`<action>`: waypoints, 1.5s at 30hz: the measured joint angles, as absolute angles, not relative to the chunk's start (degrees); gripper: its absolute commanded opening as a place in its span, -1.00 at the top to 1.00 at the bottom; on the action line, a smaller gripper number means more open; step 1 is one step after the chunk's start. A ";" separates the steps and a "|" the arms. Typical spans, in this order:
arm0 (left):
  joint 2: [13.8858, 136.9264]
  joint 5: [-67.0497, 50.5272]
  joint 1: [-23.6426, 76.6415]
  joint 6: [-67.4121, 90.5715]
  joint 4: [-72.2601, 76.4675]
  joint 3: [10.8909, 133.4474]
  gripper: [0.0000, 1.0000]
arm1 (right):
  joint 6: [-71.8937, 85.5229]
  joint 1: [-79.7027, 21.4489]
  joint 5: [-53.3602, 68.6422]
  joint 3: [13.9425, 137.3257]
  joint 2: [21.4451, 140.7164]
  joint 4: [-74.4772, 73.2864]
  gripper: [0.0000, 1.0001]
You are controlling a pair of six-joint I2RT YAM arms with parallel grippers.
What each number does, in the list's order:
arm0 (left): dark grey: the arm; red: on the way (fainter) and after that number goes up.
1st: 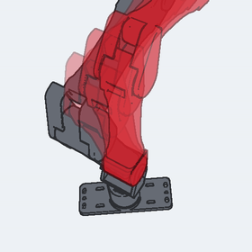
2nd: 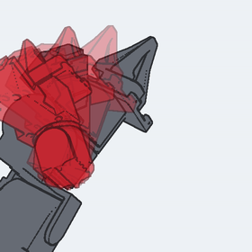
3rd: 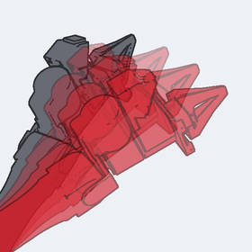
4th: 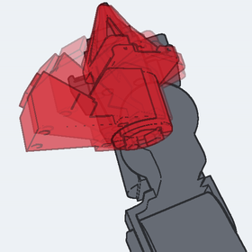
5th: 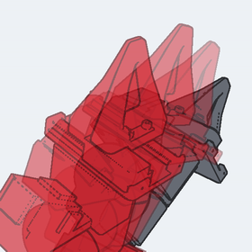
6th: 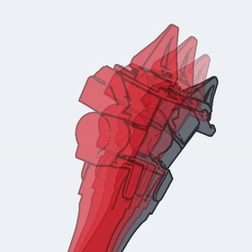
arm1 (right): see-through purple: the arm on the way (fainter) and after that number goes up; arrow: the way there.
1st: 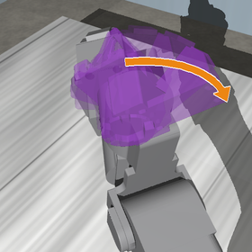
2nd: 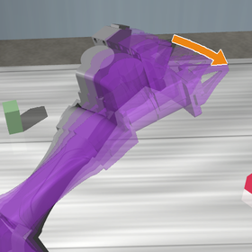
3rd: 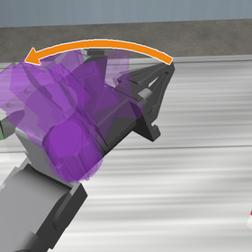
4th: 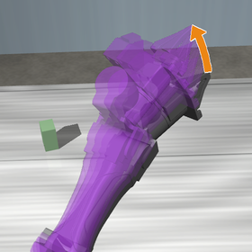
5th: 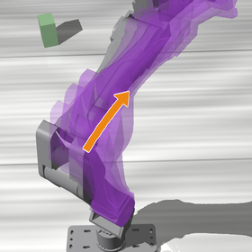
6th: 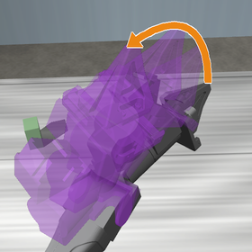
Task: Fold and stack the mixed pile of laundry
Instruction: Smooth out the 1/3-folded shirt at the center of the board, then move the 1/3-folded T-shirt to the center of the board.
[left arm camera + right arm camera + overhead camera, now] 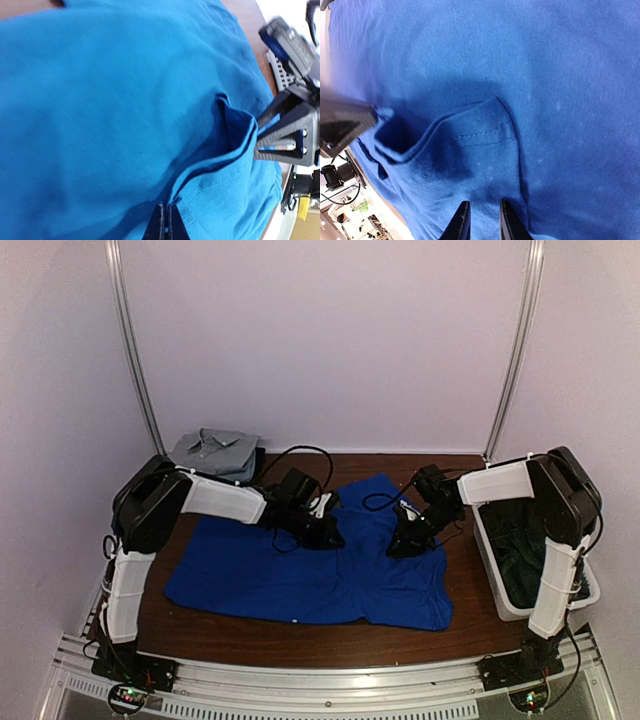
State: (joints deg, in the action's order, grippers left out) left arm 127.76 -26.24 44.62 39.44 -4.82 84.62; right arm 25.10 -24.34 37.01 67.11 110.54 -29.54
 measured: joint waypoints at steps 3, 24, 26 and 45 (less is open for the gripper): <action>127.13 -24.47 44.38 39.38 -5.26 84.36 1.00 | 24.80 -24.32 36.99 67.13 110.54 -29.58 0.55; 94.26 -10.85 28.84 33.61 -21.19 59.09 0.07 | 21.52 -27.49 30.68 72.03 98.98 -41.25 0.19; 93.58 -9.52 27.44 33.61 -23.29 56.34 0.12 | 22.46 -29.95 30.79 68.82 96.25 -40.21 0.20; 63.94 -8.69 27.24 56.10 -23.09 22.70 0.43 | 25.04 -32.75 31.64 47.27 91.29 -34.79 0.18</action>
State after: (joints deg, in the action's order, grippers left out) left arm 63.94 -8.69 27.24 56.10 -23.09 22.70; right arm 25.04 -32.75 31.64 47.27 91.29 -34.79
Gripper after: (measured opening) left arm 0.253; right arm 0.406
